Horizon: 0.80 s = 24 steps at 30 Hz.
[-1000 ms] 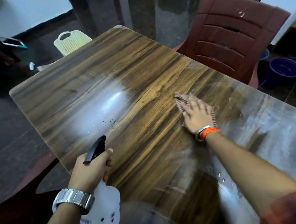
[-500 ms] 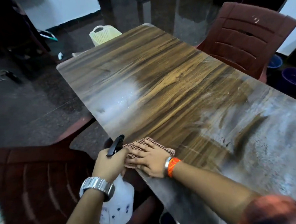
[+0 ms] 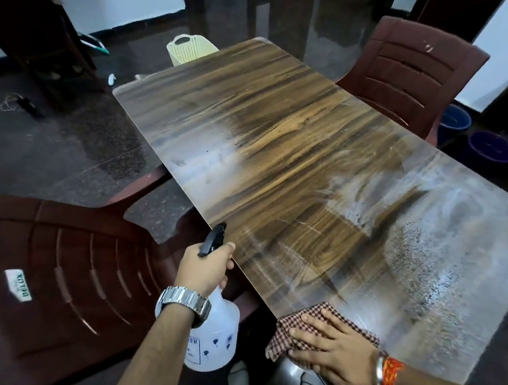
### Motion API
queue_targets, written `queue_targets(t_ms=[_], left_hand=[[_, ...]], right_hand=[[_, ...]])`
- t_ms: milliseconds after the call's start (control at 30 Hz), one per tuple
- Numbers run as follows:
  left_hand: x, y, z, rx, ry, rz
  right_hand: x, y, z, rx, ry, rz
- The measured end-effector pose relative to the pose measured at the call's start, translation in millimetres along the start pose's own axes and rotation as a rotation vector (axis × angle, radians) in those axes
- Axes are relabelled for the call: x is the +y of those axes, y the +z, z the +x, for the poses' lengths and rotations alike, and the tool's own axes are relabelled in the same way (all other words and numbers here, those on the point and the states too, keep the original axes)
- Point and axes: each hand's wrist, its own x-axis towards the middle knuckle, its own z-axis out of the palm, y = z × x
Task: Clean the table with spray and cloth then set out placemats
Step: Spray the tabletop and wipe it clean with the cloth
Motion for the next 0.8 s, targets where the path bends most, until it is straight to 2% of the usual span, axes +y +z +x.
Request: queue_targets(t_ms=[200,367,500,600,700,800], left_hand=[[-12,13,-38,0.115,0.002,-0.022],[-38,29,-66,0.213,-0.045,-0.010],[-52,51,-87,0.266,-0.070,-0.018],[-59,69,-96,0.286,-0.082,-0.045],[-61,84,-100,0.285,-0.090,-0.068],[-66,97,-101,0.290,-0.089,-0.065]], right_hand=[[15,-10,37,-0.024,0.096,0.121],[66,-42,143,-0.091,0.081,0.086],[121,-69,213,-0.156,0.224,0.105],[128,-65,205,-0.191,0.185,0.129],[110,-52,155,-0.135,0.091,0.116],[88,-34,99,-0.157,-0.008,0.119]])
